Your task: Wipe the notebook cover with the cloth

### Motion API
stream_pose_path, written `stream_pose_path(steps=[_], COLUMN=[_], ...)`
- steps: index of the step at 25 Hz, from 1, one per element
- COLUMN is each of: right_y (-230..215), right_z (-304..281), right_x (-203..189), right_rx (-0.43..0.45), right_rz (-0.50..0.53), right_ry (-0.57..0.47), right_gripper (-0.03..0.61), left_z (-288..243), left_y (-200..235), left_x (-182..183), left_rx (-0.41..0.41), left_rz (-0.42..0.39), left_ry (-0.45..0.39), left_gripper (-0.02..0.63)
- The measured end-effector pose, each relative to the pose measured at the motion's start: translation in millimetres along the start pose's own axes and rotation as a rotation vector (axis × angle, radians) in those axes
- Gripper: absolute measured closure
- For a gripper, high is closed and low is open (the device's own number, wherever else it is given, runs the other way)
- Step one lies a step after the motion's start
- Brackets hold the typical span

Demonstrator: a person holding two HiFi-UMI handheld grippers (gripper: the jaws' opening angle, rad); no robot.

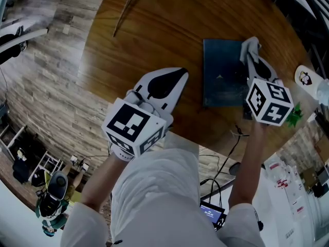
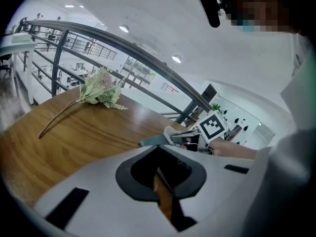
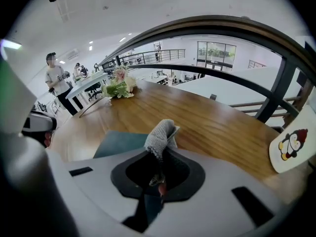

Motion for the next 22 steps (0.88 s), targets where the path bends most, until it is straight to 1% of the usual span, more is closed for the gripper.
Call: stream_pose_path(steps=[6, 10, 12, 16, 22], right_y=[-16, -13, 0, 32, 67], right_z=[7, 22, 31, 49, 49], right_x=[-3, -2, 1, 8, 7], right_rx=[-0.098, -0.121, -0.107, -0.029, 0.079], right_rz=[0.01, 0.009, 0.029, 0.048, 0.056], right_ry=[-0.003, -0.048, -0.076, -0.142, -0.145], right_gripper=[0.546, 0.546, 0.546, 0.546, 0.546], left_z=[1, -1, -1, -1, -3], left_y=[1, -2, -2, -7, -11], left_x=[1, 0, 0, 1, 0], left_rx=[-0.007, -0.022, -0.03, -0.047, -0.057], left_rz=[-0.004, -0.006, -0.006, -0.013, -0.019], left_ry=[0.003, 0.006, 0.009, 0.017, 0.016], left_gripper=[0.595, 0.595, 0.595, 0.595, 0.595])
Point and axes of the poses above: the fingertips, and each gripper's own axes: z backward along the fingers, y to its left, x out of its top, the point moved 6 cm from there along z, backward along the fingers, and after that the axes turned 14 degrees about -y, right-handed, at the moved point
